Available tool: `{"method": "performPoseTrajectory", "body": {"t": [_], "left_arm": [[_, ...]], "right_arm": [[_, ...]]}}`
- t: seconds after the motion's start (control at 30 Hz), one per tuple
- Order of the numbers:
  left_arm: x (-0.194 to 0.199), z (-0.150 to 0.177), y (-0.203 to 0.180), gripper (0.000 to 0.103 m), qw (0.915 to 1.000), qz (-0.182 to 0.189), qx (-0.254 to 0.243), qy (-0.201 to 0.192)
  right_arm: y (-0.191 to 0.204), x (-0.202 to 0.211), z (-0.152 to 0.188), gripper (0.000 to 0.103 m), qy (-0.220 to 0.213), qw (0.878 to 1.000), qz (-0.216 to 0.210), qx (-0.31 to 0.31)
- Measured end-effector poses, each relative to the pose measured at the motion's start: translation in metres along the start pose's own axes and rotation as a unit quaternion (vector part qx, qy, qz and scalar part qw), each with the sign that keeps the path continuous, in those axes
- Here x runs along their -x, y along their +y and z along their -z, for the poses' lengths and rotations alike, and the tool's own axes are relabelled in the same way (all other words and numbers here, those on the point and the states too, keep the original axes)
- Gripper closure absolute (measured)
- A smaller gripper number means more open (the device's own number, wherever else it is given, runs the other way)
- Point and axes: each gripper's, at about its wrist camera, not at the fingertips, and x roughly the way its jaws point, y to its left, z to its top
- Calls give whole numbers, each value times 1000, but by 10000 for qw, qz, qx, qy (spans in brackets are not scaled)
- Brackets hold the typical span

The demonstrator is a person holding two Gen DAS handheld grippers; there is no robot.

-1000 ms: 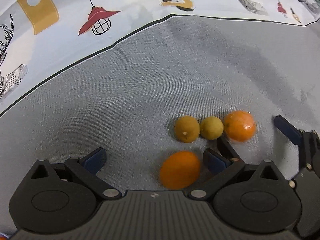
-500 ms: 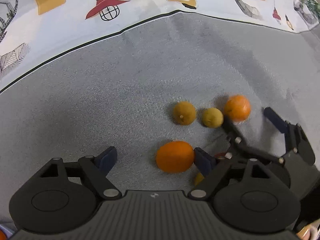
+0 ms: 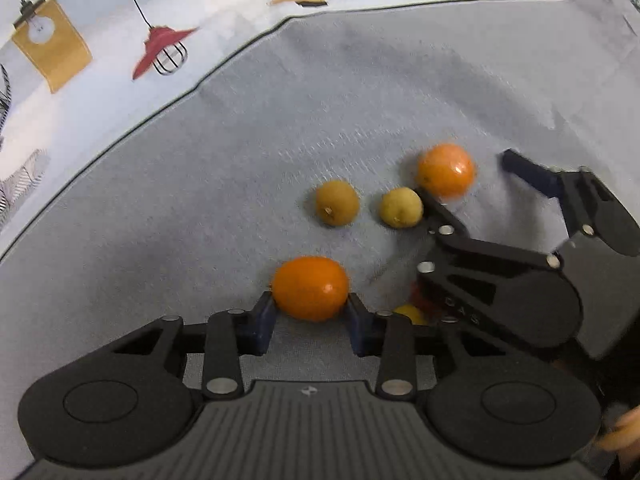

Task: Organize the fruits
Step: 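Grasp a mandarin with the right tool while the left tool grasps another mandarin, then carry both mandarins to the blue plate and open both tools to release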

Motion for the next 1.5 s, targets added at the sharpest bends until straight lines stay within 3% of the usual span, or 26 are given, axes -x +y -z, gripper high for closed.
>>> {"method": "performPoseTrajectory", "body": {"t": [0.03, 0.07, 0.2, 0.3, 0.37, 0.4, 0.57, 0.63, 0.7, 0.8, 0.87, 0.9, 0.93, 0.97, 1.0, 1.03, 1.1, 1.17, 1.33, 1.37, 1.4, 1.43, 1.5], "left_arm": [[1, 1, 0, 63, 10000, -11, 52, -41], [4, 3, 1, 63, 9999, 2, 119, -105], [38, 16, 2, 63, 9983, -89, 268, -503], [82, 37, -1, 65, 9961, -89, 338, -809], [115, 58, -1, 72, 9944, -132, 406, -967], [131, 70, 1, 95, 9937, -143, 421, -1033], [193, 122, 16, 97, 9861, -130, 796, -1454], [184, 128, 18, 97, 9877, -275, 784, -1323], [162, 133, 20, 97, 9912, -362, 828, -971], [149, 154, 27, 96, 9906, 44, 1265, -524], [164, 181, 21, 87, 9907, 260, 1299, -318], [173, 197, 12, 64, 9923, 399, 1133, -293], [180, 215, -2, 30, 9960, 276, 792, -316], [179, 234, -20, 18, 9984, -37, 413, -378], [172, 244, -33, 14, 9990, -164, 105, -392], [157, 250, -43, 21, 9993, -264, -90, -259], [130, 249, -43, 26, 9993, -302, 202, -37], [115, 244, -37, 26, 9986, -201, 480, 3], [89, 228, -34, 27, 9997, -201, 130, -15], [87, 226, -31, 30, 9997, -166, 176, -32], [87, 222, -29, 52, 9997, -5, 225, -17], [88, 220, -27, 60, 9997, 104, 241, 20], [93, 221, -28, 60, 9998, 7, 184, -15]], "right_arm": [[1, 1, 0, 33, -37, 9999, -99, 40], [2, 4, 0, 64, -106, 9997, -189, 100], [-2, 8, -4, 66, -248, 9997, -58, -50], [-17, 17, -7, 66, -629, 9959, 440, -476], [-25, 24, -6, 66, -726, 9923, 747, -664], [-28, 30, -5, 66, -742, 9903, 920, -732], [-34, 95, -11, 66, -1076, 9821, 1100, -1083], [-24, 121, -13, 66, -1321, 9823, 1044, -821], [-12, 123, -14, 66, -1046, 9880, 946, -623], [-13, 117, 0, 66, -644, 9896, 689, -1088], [-12, 116, 18, 66, -588, 9891, 657, -1176], [-10, 113, 24, 66, -508, 9905, 633, -1112], [-8, 108, 26, 66, -360, 9920, 638, -1024], [-9, 103, 25, 65, -259, 9925, 614, -1028], [-10, 100, 23, 65, -295, 9922, 537, -1085], [-10, 99, 22, 65, -363, 9923, 524, -1066], [-9, 96, 22, 65, -404, 9936, 490, -934], [-9, 94, 23, 65, -328, 9943, 368, -941], [-10, 91, 24, 65, -256, 9949, 239, -949], [-10, 89, 25, 65, -225, 9950, 226, -948], [-10, 87, 25, 65, -195, 9952, 220, -928], [-9, 85, 25, 65, -178, 9954, 210, -916], [-10, 83, 26, 65, -154, 9956, 183, -911]]}}
